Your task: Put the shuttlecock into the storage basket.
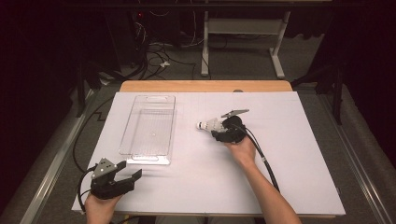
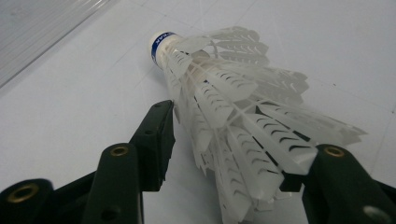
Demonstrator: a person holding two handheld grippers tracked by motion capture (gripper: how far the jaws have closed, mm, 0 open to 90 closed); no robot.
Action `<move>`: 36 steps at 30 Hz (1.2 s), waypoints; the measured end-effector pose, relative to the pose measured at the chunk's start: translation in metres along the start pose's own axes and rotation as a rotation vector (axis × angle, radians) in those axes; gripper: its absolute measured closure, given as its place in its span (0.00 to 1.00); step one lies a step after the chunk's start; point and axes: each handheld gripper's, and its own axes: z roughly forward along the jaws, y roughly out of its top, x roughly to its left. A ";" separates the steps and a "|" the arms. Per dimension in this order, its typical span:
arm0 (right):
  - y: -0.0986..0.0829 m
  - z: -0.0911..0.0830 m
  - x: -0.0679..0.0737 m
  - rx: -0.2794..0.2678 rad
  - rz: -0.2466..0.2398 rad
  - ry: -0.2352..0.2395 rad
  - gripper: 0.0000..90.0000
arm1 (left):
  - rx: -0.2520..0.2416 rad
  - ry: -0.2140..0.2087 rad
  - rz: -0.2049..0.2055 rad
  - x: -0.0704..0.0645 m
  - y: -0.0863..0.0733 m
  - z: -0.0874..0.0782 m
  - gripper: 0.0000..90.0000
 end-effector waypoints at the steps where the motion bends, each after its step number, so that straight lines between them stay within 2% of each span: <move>1: 0.000 0.001 0.000 0.004 -0.001 -0.001 0.57 | 0.002 0.000 0.000 0.000 0.000 0.000 0.33; 16: 0.005 0.000 0.003 0.012 -0.011 0.038 0.91 | -0.005 0.002 0.002 0.000 0.000 0.000 0.33; 30: 0.006 -0.008 0.001 0.027 -0.026 0.048 0.99 | -0.001 0.002 0.006 0.000 0.001 0.001 0.33; 36: 0.007 -0.011 0.003 0.026 -0.029 0.054 0.99 | -0.001 0.006 0.008 0.001 0.001 0.001 0.33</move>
